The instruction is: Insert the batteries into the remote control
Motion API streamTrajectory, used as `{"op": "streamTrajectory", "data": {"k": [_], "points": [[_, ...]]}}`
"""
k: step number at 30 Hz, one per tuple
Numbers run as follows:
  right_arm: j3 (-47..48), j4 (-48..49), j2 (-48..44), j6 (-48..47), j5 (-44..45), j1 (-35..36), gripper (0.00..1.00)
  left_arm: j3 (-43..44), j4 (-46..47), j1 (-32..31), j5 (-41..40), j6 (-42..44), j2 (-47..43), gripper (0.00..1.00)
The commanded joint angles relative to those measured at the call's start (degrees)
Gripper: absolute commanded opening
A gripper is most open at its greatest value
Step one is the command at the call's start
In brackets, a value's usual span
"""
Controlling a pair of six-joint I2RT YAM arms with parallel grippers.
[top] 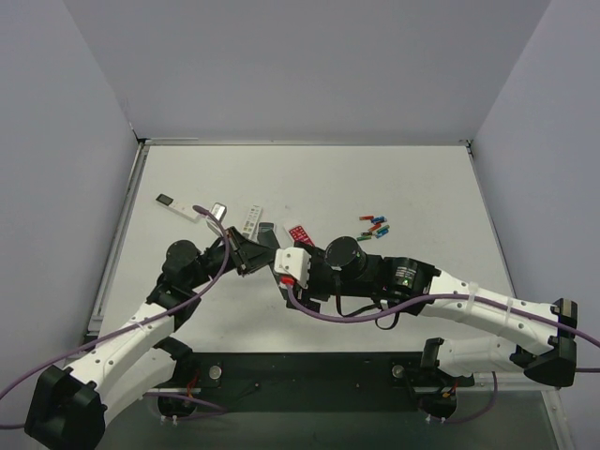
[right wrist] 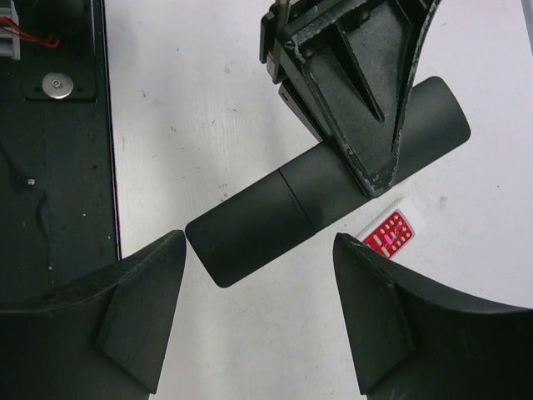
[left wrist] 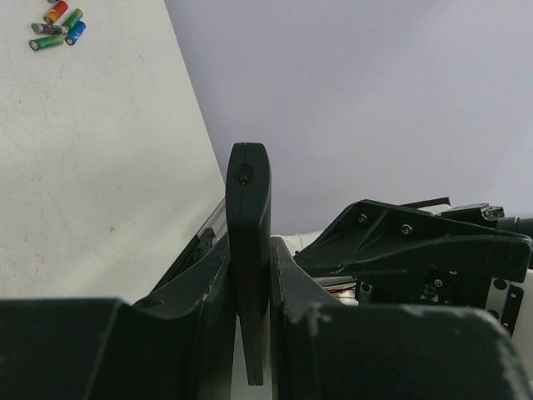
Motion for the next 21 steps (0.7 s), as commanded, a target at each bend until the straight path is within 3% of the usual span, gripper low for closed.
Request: {"op": "streamTrajectory", "data": {"k": [1,9,21], "points": [[1.2,-0.8,-1.6,-5.0,-1.7,1.0,0.66,3.7,1.5,-0.4,1.3,0.8,0.4,0.00],[0.7,-2.6,-1.6,-10.7,-7.4,1.2,0.62,4.0,1.9,-0.5,2.2,0.5,1.1,0.00],[1.2,-3.0,0.5,-13.5,-6.9,1.1,0.59,5.0,2.6,-1.3,2.6,-0.5,0.9,0.00]]}}
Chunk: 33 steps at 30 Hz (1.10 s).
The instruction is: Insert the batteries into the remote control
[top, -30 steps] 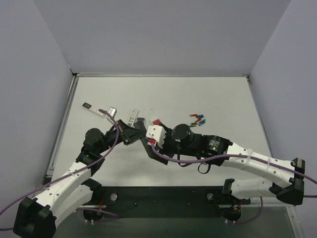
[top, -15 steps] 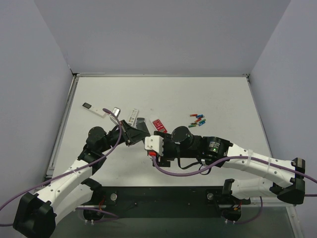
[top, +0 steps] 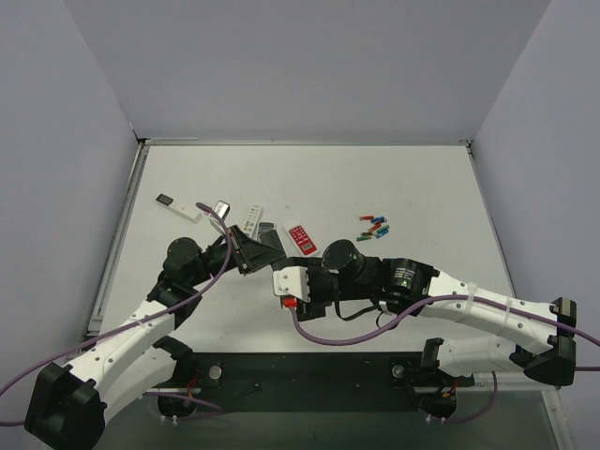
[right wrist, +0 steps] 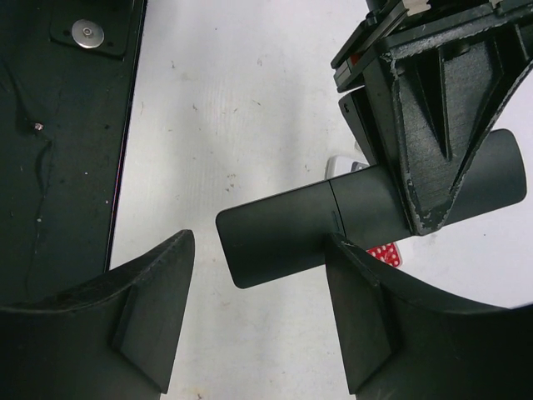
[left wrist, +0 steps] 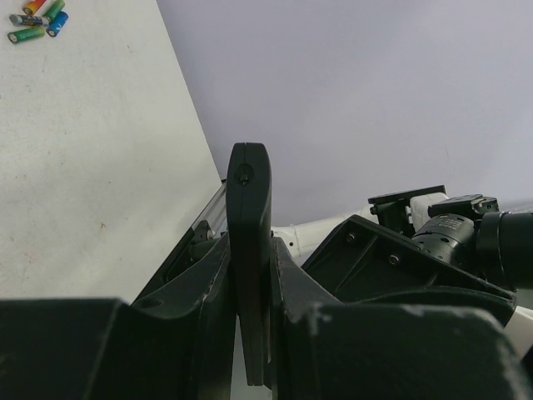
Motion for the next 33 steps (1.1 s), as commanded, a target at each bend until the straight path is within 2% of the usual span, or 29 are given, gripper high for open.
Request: {"op": "streamTrajectory", "data": {"k": [1,4,5,16,21,27,33], "points": [[0.8,0.5,0.5,-2.6,0.1,0.2,0.58,3.3,3.2,-0.7,0.9,-0.8,-0.2,0.00],[0.2,1.0,1.3,-3.2,1.4,0.2,0.57,3.0,4.9,-1.1,0.8,-2.5,-0.2,0.00],[0.2,1.0,1.6,-3.3,2.6,0.1,0.53,3.0,5.6,-1.4,0.8,-2.8,-0.4,0.00],[-0.2,2.0,5.8,-4.5,7.4,0.2,0.46,4.6,7.7,-2.4,1.2,-4.6,-0.1,0.00],[0.2,2.5,5.9,-1.7,6.6,0.1,0.47,4.6,5.8,-2.7,0.7,-2.0,-0.7,0.00],[0.1,5.4,2.1,9.3,5.3,0.3,0.61,4.6,-4.3,-2.7,-2.7,6.7,-0.5,0.00],[-1.4,8.6,-0.9,31.6,15.8,0.2,0.91,3.5,-9.7,-2.7,-8.2,12.0,-0.4,0.00]]}}
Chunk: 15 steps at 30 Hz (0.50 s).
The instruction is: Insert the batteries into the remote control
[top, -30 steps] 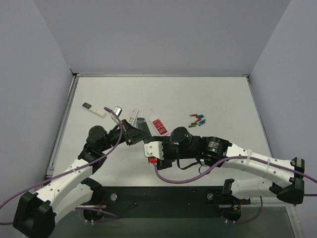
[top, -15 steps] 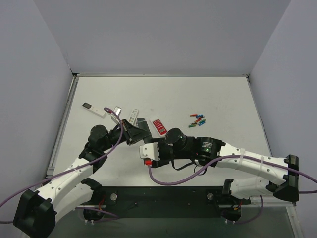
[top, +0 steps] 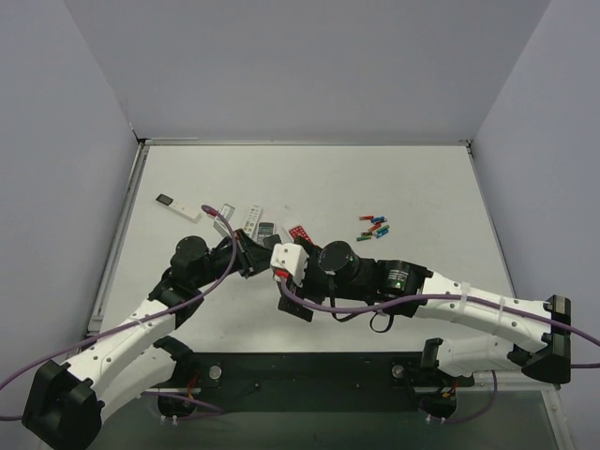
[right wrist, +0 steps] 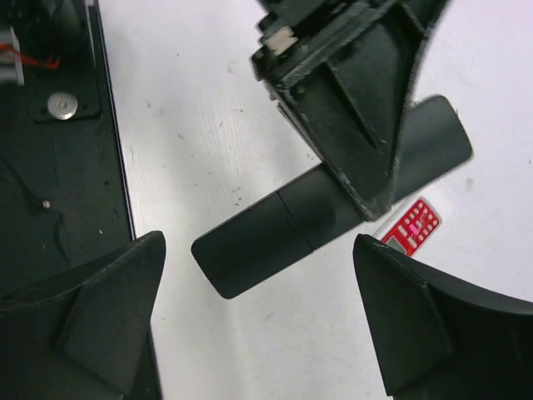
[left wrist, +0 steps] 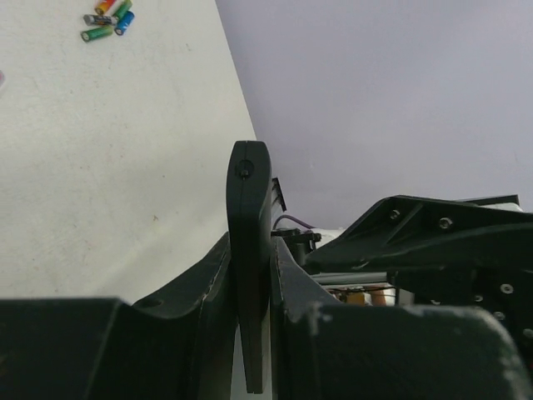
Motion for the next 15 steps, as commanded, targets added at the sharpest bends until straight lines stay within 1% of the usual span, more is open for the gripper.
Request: {"op": "streamTrajectory", "data": {"k": [1,2,3,4,5,6,9,13,15], "points": [[-0.7,3.0,-3.1,21.4,10.0,-0.1,0.93,2.3,-2.0,-0.2,-3.9,4.9,-0.5,0.00],[-0.6,2.7,-2.4,26.8,10.9,-0.2,0.97,2.4,-2.2,-0.2,-4.1,5.6,0.1,0.00],[-0.5,2.2,-2.0,29.2,12.4,-0.2,0.99,2.7,-2.1,-0.2,-4.1,5.8,0.4,0.00],[-0.3,1.4,-1.5,31.5,13.3,-0.2,1.00,2.7,-2.1,-0.2,-4.0,5.9,0.8,0.00],[0.0,1.1,-0.2,35.7,14.3,-0.2,1.00,2.8,-1.9,-0.2,-4.0,5.9,1.2,0.00],[0.2,0.7,0.5,37.3,15.4,-0.2,1.00,2.7,-1.7,-0.2,-4.0,5.9,1.4,0.00],[0.8,0.5,3.4,41.8,17.2,-0.3,0.98,2.7,-1.7,-0.2,-4.4,5.7,1.3,0.00],[3.6,-1.7,8.2,44.4,18.7,-0.3,0.90,2.9,-2.8,-0.2,-5.4,5.9,0.4,0.00],[4.2,-1.7,9.4,45.4,19.3,-0.3,0.88,3.0,-3.5,-0.2,-6.1,6.1,0.0,0.00]]}}
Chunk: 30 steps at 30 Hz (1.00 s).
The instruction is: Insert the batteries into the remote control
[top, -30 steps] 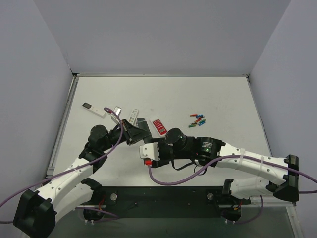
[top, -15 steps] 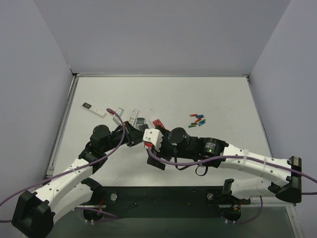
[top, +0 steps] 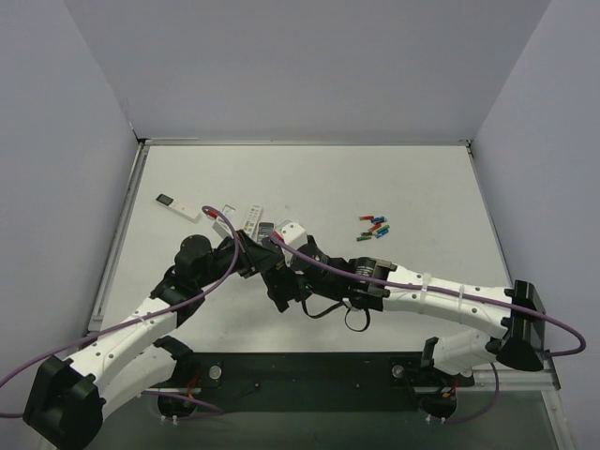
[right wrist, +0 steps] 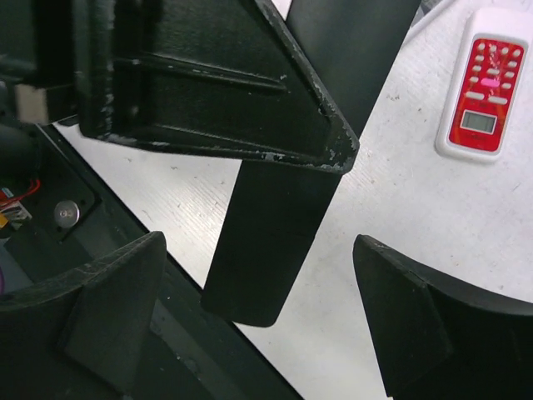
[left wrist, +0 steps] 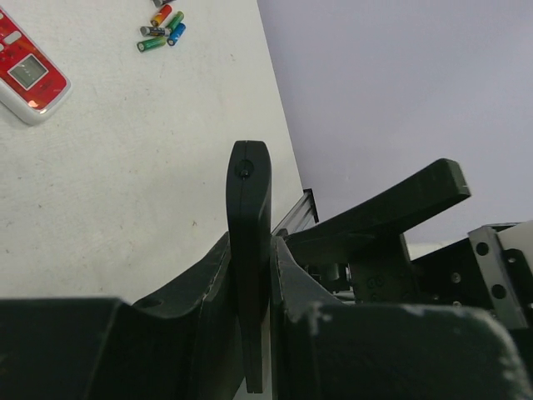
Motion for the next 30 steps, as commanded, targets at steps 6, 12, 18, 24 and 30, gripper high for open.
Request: {"op": "streamTrajectory", "data": {"k": [6,12,18,24,30], "points": [[3.6,1.2,4.6,6.4,5.3,-0.2,0.74,2.4,-0.3,-0.2,-2.9,1.7,-2.1,0.00],[3.7,1.4,5.5,5.5,4.8,-0.5,0.31,2.7,-0.9,-0.2,-3.4,3.2,-1.6,0.06],[1.0,1.1,3.8,6.3,4.3,-2.1,0.00,4.1,-5.4,-0.2,-4.9,7.2,-3.3,0.41],[-4.0,-1.5,-0.1,7.6,3.9,-8.1,0.00,10.1,-18.6,0.0,-11.9,17.5,-7.1,0.81],[-10.5,-5.9,-6.7,10.1,4.9,-19.1,0.00,15.9,-30.7,0.2,-24.3,29.5,-13.1,0.86]]}}
